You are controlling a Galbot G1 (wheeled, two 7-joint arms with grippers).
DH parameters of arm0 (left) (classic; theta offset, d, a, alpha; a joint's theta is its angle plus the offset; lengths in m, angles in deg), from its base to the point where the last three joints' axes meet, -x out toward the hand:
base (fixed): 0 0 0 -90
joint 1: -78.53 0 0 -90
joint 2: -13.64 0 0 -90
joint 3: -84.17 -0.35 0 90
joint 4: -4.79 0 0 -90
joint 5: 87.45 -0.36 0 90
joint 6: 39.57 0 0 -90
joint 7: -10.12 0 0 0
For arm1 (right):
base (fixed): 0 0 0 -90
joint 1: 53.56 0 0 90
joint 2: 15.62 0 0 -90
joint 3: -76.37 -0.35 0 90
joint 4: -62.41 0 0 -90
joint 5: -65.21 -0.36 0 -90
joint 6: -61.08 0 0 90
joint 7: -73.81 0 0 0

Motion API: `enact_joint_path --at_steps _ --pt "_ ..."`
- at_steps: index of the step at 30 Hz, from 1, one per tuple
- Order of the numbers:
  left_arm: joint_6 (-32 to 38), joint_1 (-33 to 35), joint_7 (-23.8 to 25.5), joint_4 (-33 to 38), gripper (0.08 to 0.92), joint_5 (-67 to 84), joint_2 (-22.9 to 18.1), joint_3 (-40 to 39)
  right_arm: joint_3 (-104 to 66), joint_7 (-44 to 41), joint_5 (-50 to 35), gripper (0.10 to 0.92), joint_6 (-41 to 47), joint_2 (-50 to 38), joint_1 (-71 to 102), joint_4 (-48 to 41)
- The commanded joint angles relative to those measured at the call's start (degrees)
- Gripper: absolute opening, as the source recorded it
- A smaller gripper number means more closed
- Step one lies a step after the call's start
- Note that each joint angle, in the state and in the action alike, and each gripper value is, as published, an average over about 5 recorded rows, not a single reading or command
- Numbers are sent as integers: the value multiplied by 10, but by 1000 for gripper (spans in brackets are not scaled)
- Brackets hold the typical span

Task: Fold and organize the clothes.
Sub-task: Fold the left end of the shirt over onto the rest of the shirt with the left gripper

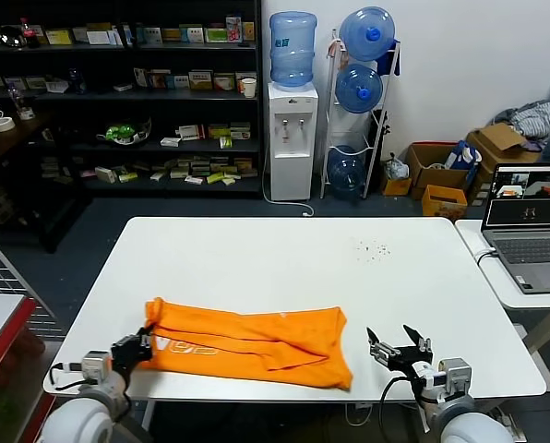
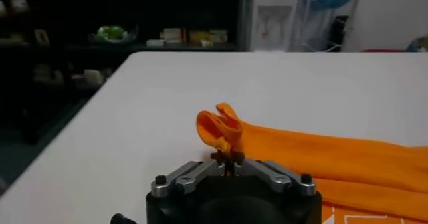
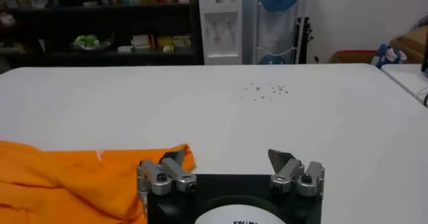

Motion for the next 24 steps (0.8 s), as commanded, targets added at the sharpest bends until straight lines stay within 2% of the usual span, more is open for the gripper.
enact_joint_path --at_steps 1,7,12,15,18,24 --pt "11 12 18 -81 127 -15 61 175 14 1 3 823 0 4 -21 -11" --pt "19 23 29 -101 127 -22 114 203 27 2 8 823 0 14 -32 -20" --pt "6 35 22 -49 127 0 126 178 28 2 14 823 0 20 -31 -28" --pt "-18 51 3 31 127 41 107 146 27 3 16 823 2 22 -29 -29" --pt "-43 57 -27 105 127 75 69 88 26 6 16 823 5 24 -28 -30" --pt "-81 7 -85 162 127 138 -14 -16 27 12 17 823 11 30 -25 -35"
